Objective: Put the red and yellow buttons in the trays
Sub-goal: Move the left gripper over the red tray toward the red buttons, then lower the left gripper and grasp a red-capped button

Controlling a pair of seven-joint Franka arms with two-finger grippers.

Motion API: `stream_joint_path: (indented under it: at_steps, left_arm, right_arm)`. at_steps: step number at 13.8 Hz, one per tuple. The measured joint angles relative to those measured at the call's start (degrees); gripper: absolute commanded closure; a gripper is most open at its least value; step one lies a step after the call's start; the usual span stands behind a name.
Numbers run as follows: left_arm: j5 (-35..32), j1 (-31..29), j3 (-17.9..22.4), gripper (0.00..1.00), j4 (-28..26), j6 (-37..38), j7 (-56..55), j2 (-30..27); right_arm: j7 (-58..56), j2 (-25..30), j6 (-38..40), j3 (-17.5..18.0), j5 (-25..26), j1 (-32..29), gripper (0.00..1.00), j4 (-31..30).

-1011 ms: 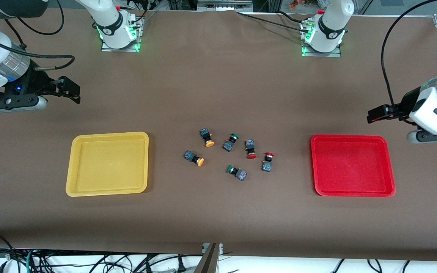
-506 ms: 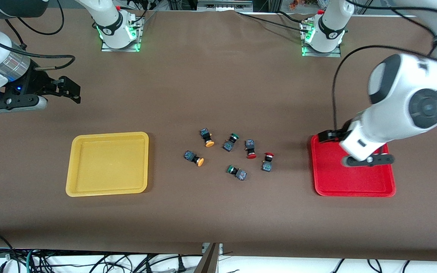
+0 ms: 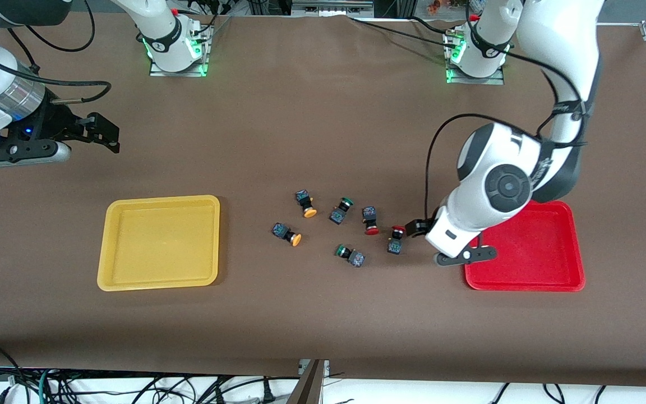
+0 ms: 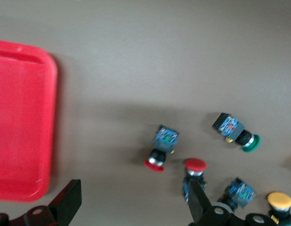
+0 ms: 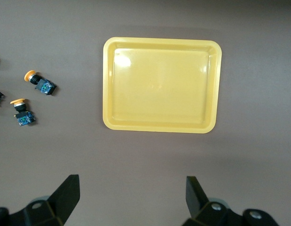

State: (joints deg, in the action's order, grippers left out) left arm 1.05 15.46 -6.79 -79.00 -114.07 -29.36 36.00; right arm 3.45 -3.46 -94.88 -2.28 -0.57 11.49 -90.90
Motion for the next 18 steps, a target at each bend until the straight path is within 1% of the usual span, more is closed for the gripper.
stream_joint_path:
  at_steps: [2, 5, 11, 13, 17, 18]
  left_arm:
    - [0.0, 2.3, 0.0, 0.00, 0.0, -3.8, -2.6, 2.5]
    - [0.0, 5.7, 0.0, 0.00, -0.1, -7.3, -6.1, 5.8]
    - [-0.4, 9.0, 0.3, 0.00, -0.7, -7.6, -6.8, 9.7]
    - [-0.8, 10.3, 0.3, 0.00, -0.7, -7.6, -8.8, 10.8]
    - [-1.0, 11.8, 0.6, 0.00, -0.7, -7.7, -10.7, 11.7]
    - [-1.3, 12.0, 0.7, 0.03, -0.7, -7.7, -10.7, 11.9]
  right_arm:
    - [0.0, 0.0, 0.0, 0.0, 0.0, 0.0, 0.00, 0.0]
    - [0.0, 0.0, -0.5, 0.0, 0.0, 0.0, 0.00, 0.0]
    - [0.0, 0.0, -1.0, 0.0, 0.0, 0.0, 0.00, 0.0]
    - [0.0, 0.0, -1.0, 0.0, 0.0, 0.0, 0.00, 0.0]
    - [0.0, 0.0, -1.0, 0.0, 0.0, 0.0, 0.00, 0.0]
    - [0.0, 0.0, -1.0, 0.0, 0.0, 0.0, 0.00, 0.0]
